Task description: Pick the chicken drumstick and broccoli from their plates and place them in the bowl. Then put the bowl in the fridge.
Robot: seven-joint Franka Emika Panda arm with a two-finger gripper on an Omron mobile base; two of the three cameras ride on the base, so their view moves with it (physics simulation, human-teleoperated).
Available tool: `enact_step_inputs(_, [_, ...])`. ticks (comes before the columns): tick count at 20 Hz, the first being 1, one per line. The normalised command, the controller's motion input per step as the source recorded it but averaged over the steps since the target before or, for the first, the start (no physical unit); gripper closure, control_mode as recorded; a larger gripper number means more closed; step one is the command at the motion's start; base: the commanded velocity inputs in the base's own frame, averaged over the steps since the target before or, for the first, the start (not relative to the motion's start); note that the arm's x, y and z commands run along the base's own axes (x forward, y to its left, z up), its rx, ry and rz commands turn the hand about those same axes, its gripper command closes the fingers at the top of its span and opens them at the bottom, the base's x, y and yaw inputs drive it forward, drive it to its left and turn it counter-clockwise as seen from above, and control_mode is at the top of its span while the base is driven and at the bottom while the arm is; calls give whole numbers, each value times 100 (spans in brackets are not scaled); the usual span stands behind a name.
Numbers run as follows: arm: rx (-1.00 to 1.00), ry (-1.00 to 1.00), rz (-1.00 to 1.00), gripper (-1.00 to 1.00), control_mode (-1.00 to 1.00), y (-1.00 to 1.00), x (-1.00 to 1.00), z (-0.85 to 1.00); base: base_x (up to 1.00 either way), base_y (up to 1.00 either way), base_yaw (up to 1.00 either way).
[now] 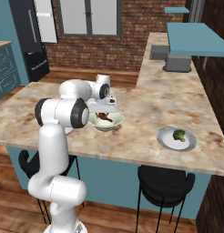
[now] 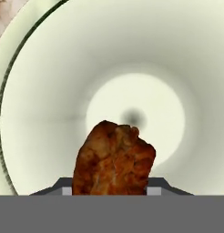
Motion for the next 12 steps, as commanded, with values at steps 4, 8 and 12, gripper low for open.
enact_step_inputs(4, [0, -5, 0, 100, -100, 0, 6, -27, 0, 0, 0])
enact_step_inputs(8, [0, -5, 0, 100, -100, 0, 10, -19, 0, 0, 0])
enact_step_inputs(12, [0, -1, 0, -100, -100, 0, 10, -11, 0, 0, 0])
